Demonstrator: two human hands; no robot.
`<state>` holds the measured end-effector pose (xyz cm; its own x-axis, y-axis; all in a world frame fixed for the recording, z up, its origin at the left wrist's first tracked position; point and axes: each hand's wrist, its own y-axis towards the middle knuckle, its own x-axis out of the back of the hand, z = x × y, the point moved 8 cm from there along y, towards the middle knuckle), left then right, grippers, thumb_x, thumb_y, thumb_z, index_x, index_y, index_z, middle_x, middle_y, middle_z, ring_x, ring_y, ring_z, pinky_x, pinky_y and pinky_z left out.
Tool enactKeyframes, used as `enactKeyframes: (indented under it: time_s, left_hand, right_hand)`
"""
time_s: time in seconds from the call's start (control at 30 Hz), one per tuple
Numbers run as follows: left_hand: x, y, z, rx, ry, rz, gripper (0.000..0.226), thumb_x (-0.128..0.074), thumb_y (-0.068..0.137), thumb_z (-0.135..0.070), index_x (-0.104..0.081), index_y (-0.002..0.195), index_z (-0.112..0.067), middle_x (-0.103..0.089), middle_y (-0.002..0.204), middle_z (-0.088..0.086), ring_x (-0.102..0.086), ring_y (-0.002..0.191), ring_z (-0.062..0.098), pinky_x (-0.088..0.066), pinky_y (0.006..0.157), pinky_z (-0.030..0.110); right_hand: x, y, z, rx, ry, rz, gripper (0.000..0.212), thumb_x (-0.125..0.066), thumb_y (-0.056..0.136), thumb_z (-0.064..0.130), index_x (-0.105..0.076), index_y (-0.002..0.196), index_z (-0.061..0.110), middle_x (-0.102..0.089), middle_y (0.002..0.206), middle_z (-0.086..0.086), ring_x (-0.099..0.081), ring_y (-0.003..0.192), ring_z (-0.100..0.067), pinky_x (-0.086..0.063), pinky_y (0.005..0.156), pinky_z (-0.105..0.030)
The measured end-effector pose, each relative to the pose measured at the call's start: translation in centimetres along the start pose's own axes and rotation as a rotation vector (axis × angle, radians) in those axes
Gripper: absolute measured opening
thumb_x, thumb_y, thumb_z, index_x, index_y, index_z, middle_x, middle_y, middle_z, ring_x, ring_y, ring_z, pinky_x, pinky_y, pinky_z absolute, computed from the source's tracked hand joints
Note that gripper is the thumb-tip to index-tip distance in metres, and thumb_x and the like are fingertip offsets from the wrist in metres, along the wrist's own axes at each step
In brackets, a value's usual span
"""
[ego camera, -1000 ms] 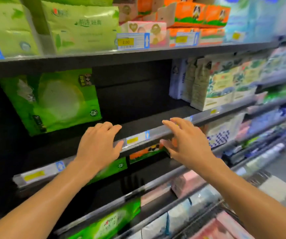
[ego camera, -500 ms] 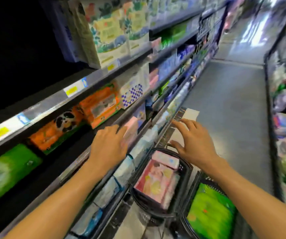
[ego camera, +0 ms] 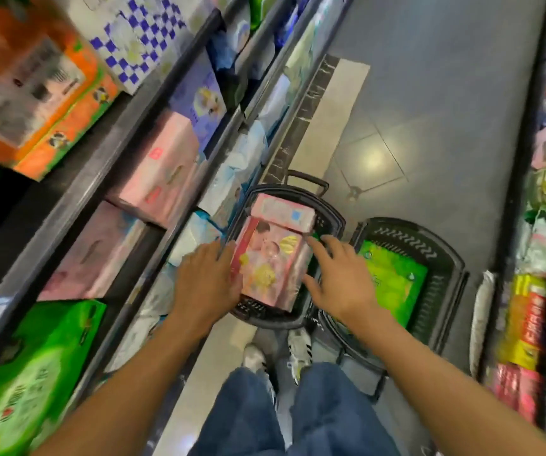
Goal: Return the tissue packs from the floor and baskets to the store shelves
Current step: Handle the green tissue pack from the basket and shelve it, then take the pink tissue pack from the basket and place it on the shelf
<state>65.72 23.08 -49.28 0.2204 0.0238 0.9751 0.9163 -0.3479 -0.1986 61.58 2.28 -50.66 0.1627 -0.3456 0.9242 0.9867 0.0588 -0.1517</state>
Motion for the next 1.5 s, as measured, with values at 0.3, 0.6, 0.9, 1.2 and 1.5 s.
enactKeyframes:
  time_s: [0.3,0.6,0.9,1.2,1.5]
  left_hand:
    - [-18.6,7.4,5.6,0.026,0.02,0.148,0.069,-0.063,0.08,-0.049,-0.054,0.14,-0.016,-0.066,0.104,0.014,-0.063,0.094,0.04,-0.054,0.071,0.048]
    - [-34.6,13.2,10.2,0.152,-0.024,0.339,0.11,-0.059,0.073,-0.078,-0.02,0.158,-0.019,-0.05,0.136,0.015,-0.053,0.119,0.04,-0.048,0.092,0.052]
    - [-38.8,16.4,12.0,0.341,-0.313,0.394,0.165,-0.098,0.039,-0.054,0.011,0.159,-0.023,-0.027,0.151,0.017,-0.027,0.141,0.037,-0.035,0.111,0.055]
    - [-41.7,14.3,11.8,0.532,-0.645,0.461,0.115,-0.084,0.028,-0.08,-0.057,0.124,-0.023,-0.054,0.122,0.008,-0.056,0.114,0.026,-0.053,0.098,0.044]
    - [-30.3,11.2,8.3,0.482,-0.942,0.137,0.088,-0.095,0.061,-0.036,-0.046,0.133,-0.031,-0.062,0.114,-0.015,-0.063,0.103,0.011,-0.049,0.083,0.031]
  right_hand:
    - [-20.7,6.6,-5.4,-0.248,0.269,0.176,0.071,-0.055,0.092,0.055,-0.032,0.152,0.026,-0.045,0.142,-0.009,-0.054,0.117,-0.036,-0.052,0.088,-0.048]
    - [-35.8,8.0,-8.8,-0.574,0.628,0.124,0.093,-0.07,0.09,0.04,-0.009,0.158,0.02,-0.029,0.156,-0.009,-0.034,0.14,-0.027,-0.038,0.108,-0.042]
    - [-40.2,10.2,-10.5,-0.881,0.889,0.156,0.092,-0.082,0.077,0.045,-0.029,0.149,0.022,-0.059,0.129,0.0,-0.059,0.117,-0.025,-0.048,0.091,-0.034]
    - [-39.4,8.4,-12.8,-0.932,0.892,0.133,0.068,-0.083,0.078,0.027,-0.049,0.136,0.034,-0.067,0.113,0.011,-0.066,0.103,-0.017,-0.056,0.09,-0.042]
    - [-28.9,6.9,-10.5,-0.755,0.941,-0.056,0.073,-0.086,0.07,0.033,-0.051,0.133,0.045,-0.07,0.115,0.017,-0.068,0.105,-0.01,-0.057,0.09,-0.047]
